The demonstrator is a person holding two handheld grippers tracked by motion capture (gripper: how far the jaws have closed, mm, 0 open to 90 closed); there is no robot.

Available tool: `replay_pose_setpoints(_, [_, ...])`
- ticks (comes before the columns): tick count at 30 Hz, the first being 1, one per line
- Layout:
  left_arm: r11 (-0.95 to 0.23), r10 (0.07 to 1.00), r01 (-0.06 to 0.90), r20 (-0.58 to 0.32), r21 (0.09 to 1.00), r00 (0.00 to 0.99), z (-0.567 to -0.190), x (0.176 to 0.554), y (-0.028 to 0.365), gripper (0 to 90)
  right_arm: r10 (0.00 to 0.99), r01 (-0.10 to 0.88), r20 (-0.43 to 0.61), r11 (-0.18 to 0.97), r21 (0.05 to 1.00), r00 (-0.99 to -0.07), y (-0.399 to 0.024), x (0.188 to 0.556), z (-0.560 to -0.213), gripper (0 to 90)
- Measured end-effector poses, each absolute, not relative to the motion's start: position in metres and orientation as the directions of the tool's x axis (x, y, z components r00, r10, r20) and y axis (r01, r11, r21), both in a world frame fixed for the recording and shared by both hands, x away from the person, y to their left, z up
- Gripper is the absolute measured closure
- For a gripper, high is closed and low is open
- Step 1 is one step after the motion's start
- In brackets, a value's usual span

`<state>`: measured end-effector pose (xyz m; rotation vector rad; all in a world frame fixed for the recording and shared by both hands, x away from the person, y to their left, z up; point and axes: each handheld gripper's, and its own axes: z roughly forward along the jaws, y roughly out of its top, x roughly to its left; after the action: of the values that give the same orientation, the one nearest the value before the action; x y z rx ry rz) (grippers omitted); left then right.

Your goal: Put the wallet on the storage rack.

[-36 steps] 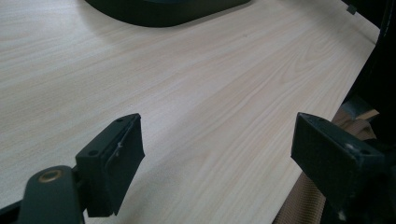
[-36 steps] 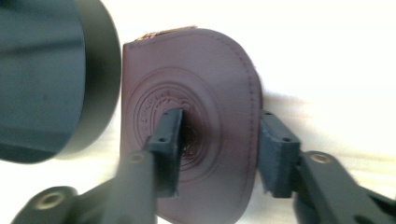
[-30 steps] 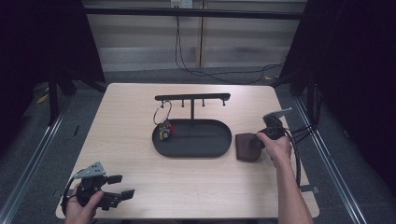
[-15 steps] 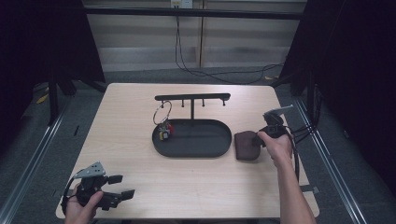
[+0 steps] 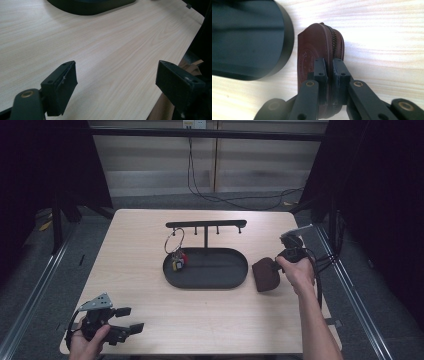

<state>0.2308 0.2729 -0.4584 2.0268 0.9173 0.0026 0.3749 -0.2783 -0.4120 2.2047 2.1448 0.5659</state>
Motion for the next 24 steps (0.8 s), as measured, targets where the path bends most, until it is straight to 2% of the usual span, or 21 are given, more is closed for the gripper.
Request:
replay_pose_setpoints(10, [-0.338, 0.603, 0.605, -0.327, 0.721, 0.728, -0.459, 0.231, 0.272, 17.1, 0.98, 0.968, 0.2, -0.038, 0.25, -0.014, -0.278, 0.372, -0.406, 83.4])
replay_pose_setpoints(15, [-0.342, 0.602, 0.602, -0.324, 0.722, 0.73, -0.459, 0.231, 0.271, 17.1, 0.984, 0.968, 0.171, -0.004, 0.251, -0.041, -0.271, 0.372, -0.392, 83.4])
replay_pose_setpoints(24, [-0.343, 0.6, 0.599, -0.322, 0.723, 0.733, -0.458, 0.23, 0.272, 17.1, 0.995, 0.975, 0.067, 0.052, 0.217, -0.068, -0.256, 0.374, -0.378, 83.4])
